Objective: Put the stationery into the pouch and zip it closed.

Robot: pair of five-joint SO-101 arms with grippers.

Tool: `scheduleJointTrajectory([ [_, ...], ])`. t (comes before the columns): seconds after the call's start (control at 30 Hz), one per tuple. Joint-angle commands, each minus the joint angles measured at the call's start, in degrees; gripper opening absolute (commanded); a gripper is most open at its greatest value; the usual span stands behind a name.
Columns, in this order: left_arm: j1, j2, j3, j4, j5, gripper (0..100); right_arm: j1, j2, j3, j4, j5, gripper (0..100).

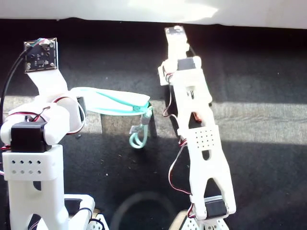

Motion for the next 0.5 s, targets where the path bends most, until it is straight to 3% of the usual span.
scheduleJointTrajectory([
  [0.0, 0.0, -0.1, 0.0, -0.4, -0.4, 1, 0.7, 0.7, -3.0, -3.5, 0.6, 20.1],
  [0.13, -0.1, -0.1, 0.0, -0.4, -0.4, 1, 0.7, 2.0, -3.0, -4.5, 0.6, 17.3],
  [0.23, -0.1, -0.1, 0.0, -0.4, -0.4, 1, 0.7, 1.8, -4.5, -2.3, 0.6, 0.0],
  [0.47, -0.1, -0.1, 0.0, -0.4, -0.4, 1, 0.7, -1.8, -14.3, 10.0, 0.6, 0.5],
])
